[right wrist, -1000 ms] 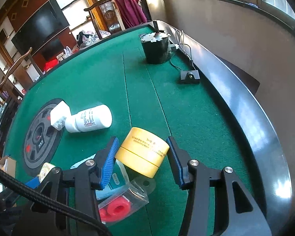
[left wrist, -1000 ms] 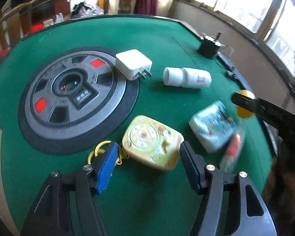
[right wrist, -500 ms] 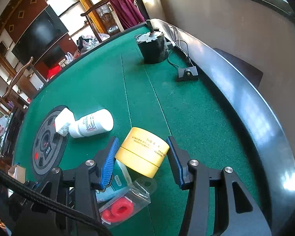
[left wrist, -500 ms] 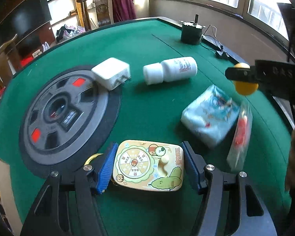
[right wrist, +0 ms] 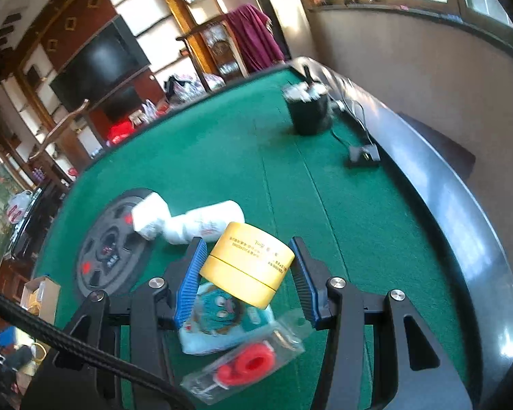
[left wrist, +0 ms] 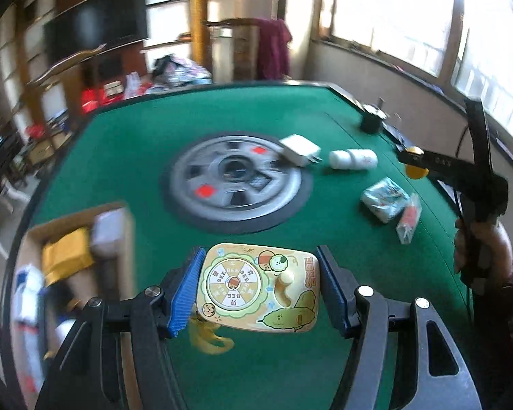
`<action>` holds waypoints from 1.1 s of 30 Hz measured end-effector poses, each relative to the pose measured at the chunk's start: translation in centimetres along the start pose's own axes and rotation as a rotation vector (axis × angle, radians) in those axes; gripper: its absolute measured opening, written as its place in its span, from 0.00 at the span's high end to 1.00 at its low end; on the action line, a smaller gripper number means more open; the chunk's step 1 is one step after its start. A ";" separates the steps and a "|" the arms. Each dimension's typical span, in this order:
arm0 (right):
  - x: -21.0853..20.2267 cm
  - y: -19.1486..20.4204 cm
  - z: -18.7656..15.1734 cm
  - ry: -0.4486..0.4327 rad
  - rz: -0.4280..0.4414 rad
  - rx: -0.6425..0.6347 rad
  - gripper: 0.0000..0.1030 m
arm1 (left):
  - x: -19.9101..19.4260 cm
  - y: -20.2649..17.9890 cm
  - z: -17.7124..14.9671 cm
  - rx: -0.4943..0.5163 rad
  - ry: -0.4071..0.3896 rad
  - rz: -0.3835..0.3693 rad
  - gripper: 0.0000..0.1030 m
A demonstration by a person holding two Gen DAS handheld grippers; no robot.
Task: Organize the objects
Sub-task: 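Carry the tin and tape roll into the box and open both grippers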
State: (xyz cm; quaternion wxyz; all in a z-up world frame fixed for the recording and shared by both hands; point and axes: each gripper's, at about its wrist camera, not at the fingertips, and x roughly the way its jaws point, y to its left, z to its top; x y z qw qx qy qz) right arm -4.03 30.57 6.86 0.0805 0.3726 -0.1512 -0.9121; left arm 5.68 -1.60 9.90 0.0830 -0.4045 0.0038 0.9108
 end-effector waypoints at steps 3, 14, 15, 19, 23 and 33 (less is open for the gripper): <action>-0.5 1.3 -0.3 -0.038 0.001 -0.035 0.53 | -2.3 3.6 -1.2 -0.070 -0.025 0.046 0.43; -3.0 10.7 -3.9 0.055 0.220 -0.095 0.53 | -9.6 15.0 -8.3 -0.248 -0.089 0.260 0.43; -3.4 12.5 -4.5 0.069 0.247 -0.124 0.53 | -9.9 15.8 -8.9 -0.258 -0.087 0.274 0.43; -4.5 19.8 -7.1 0.125 0.354 -0.263 0.53 | -10.0 18.0 -11.0 -0.296 -0.075 0.308 0.43; -4.9 26.5 -11.4 0.221 0.466 -0.391 0.53 | -9.1 19.3 -12.7 -0.304 -0.051 0.336 0.43; -3.4 35.5 -21.3 0.409 0.532 -0.664 0.53 | -6.9 19.1 -14.7 -0.234 -0.004 0.369 0.43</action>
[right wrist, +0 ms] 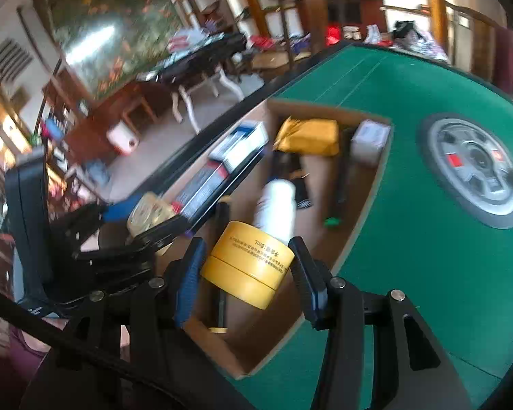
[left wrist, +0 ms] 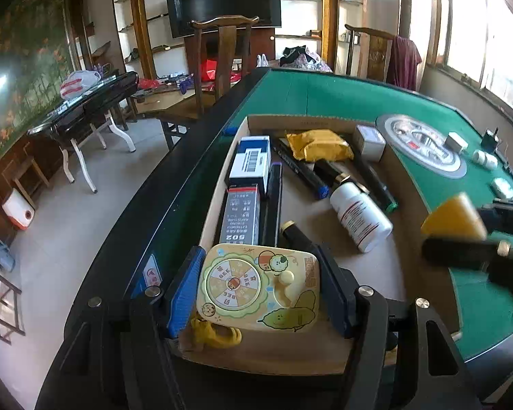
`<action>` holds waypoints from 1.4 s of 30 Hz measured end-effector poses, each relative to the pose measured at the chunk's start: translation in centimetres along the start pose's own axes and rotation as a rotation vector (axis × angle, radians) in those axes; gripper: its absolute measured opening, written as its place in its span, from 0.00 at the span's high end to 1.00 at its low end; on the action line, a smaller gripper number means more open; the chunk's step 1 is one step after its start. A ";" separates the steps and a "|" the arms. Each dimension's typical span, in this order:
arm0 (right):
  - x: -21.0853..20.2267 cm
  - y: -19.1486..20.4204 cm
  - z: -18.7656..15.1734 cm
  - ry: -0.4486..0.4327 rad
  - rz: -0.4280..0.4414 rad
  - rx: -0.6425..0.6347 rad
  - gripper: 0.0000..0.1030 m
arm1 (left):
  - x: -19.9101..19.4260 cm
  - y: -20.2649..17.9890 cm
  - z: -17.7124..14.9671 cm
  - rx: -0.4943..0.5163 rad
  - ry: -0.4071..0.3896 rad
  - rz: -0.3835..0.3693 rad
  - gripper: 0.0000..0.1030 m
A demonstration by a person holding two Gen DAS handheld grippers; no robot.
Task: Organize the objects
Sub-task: 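Carry the tin and tape roll into the box and open both grippers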
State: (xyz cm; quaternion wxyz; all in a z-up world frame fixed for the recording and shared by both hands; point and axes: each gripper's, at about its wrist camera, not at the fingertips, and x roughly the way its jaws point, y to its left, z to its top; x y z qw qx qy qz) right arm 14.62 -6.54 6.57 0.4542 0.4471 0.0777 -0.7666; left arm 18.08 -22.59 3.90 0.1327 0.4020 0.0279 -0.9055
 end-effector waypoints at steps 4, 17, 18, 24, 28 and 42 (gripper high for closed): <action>2.1 1.7 -1.2 0.062 -0.041 -0.072 0.53 | 1.2 0.0 -0.8 0.011 0.038 0.011 0.43; 4.5 2.3 -1.6 0.107 -0.114 -0.131 0.53 | 0.7 -0.7 -1.0 0.024 -0.018 0.069 0.43; 4.5 2.2 -1.6 0.103 -0.118 -0.130 0.53 | 0.5 -0.7 -0.9 0.024 -0.024 0.070 0.43; 4.8 2.2 -1.3 0.099 -0.117 -0.123 0.53 | -0.1 -0.9 -0.5 0.028 -0.045 0.075 0.43; 4.9 2.3 -1.2 0.097 -0.115 -0.123 0.53 | -0.5 -1.0 -0.3 0.026 -0.059 0.086 0.43; 5.5 2.7 -1.3 0.101 -0.150 -0.140 0.53 | -1.0 -0.7 0.0 0.018 -0.073 0.112 0.43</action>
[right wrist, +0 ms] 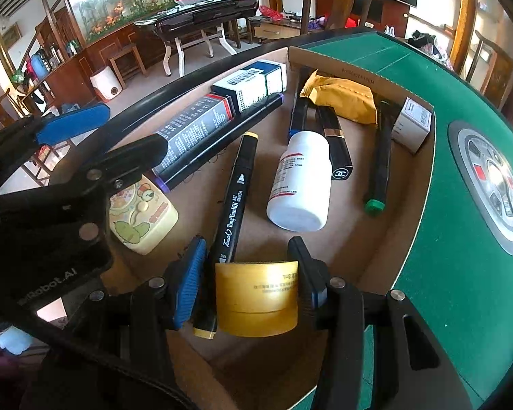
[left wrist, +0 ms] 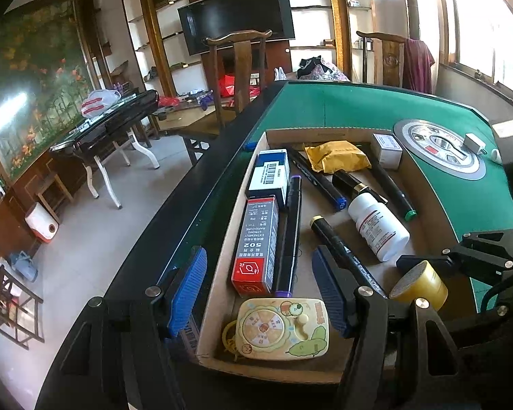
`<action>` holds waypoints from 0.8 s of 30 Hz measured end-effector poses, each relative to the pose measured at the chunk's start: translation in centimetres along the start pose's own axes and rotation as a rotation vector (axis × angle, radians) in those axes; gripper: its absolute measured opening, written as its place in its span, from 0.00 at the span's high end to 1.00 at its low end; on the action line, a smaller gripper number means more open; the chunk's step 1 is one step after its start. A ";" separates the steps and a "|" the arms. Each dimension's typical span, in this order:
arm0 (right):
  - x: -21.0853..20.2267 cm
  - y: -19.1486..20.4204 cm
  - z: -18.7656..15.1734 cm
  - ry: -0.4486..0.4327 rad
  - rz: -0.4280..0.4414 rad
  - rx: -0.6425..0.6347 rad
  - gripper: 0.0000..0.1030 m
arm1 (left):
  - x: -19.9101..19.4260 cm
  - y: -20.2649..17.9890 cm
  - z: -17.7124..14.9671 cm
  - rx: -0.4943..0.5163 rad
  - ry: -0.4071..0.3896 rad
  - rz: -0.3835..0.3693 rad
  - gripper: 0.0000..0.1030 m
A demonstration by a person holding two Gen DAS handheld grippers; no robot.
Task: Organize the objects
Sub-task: 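Carry the tin and tape roll into the box and open both grippers, then move both grippers back to the table toward the snack bag and candle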
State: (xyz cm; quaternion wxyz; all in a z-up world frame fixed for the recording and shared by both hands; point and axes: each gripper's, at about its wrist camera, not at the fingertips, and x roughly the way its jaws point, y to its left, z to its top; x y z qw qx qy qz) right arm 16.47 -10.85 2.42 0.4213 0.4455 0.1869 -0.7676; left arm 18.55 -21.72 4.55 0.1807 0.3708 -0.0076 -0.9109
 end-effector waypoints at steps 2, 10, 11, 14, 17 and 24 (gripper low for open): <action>-0.1 0.0 0.0 0.000 0.000 0.003 0.53 | -0.1 0.0 0.1 -0.002 0.000 0.002 0.43; -3.0 -0.2 0.2 -0.092 0.017 0.000 0.53 | -0.8 -0.3 0.7 0.002 -0.003 -0.003 0.38; -3.3 -0.3 0.1 -0.101 0.014 -0.002 0.53 | -1.0 -0.3 0.9 -0.003 -0.004 -0.014 0.37; -4.7 -1.5 -0.3 -0.132 0.013 0.023 0.53 | -1.7 -0.6 1.5 -0.002 -0.017 -0.036 0.37; -6.1 -3.5 -0.9 -0.168 -0.007 0.076 0.53 | -2.7 -0.7 2.4 -0.018 -0.046 -0.101 0.37; -10.9 -11.6 -4.4 -0.233 -0.108 0.246 0.53 | -4.9 -4.4 6.0 0.019 -0.098 -0.297 0.32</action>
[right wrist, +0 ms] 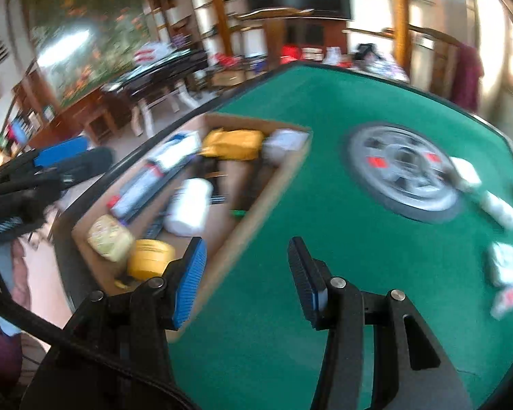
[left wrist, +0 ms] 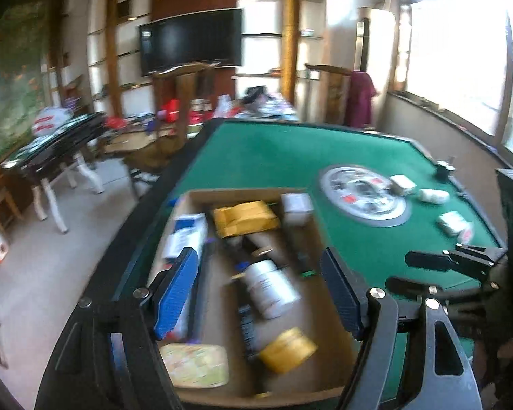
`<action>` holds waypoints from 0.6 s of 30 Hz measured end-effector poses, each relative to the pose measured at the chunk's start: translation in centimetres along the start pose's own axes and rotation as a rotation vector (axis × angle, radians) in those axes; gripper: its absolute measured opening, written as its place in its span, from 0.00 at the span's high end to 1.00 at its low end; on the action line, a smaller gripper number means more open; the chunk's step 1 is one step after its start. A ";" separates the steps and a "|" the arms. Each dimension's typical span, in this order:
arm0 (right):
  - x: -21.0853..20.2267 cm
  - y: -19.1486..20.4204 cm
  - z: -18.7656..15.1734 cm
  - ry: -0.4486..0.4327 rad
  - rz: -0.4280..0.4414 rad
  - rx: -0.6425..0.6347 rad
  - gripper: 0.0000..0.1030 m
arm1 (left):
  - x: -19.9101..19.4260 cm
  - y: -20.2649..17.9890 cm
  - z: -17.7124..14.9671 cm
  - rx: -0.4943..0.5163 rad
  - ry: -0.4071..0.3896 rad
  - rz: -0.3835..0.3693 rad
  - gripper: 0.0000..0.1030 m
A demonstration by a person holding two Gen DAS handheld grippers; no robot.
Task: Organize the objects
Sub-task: 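Move both grippers back to the table toward the snack bag and candle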
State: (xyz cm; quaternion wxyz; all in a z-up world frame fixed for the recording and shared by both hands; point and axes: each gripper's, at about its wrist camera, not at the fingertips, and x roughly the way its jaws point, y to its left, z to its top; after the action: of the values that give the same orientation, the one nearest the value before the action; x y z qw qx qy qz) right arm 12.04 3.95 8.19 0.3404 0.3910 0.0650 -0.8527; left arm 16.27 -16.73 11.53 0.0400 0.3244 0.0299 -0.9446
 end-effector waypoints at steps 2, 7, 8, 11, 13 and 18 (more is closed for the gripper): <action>-1.3 -3.3 -0.4 -0.014 -0.052 0.060 0.52 | 0.7 -2.2 0.9 0.027 0.019 -0.068 0.32; -4.7 -12.3 -1.7 -0.038 -0.235 0.212 0.51 | 1.9 -7.3 1.8 0.094 0.056 -0.190 0.32; -5.4 -14.1 -1.8 -0.043 -0.259 0.244 0.51 | 2.1 -8.4 2.0 0.114 0.059 -0.206 0.32; -7.0 -20.3 -1.9 -0.051 -0.344 0.354 0.50 | 2.6 -11.3 2.2 0.168 0.070 -0.229 0.32; -7.3 -24.4 -1.8 -0.036 -0.367 0.439 0.50 | 2.9 -12.9 2.2 0.190 0.074 -0.246 0.32; -5.0 -31.1 -0.9 -0.029 -0.268 0.609 0.50 | 4.0 -16.0 2.4 0.238 0.095 -0.264 0.32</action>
State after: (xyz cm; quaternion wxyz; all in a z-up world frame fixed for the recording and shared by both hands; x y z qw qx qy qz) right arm -4.73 30.58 6.26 0.0935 0.4507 -0.1467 -0.8756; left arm 10.12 -1.25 11.42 -0.1246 0.3644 -0.0379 -0.9221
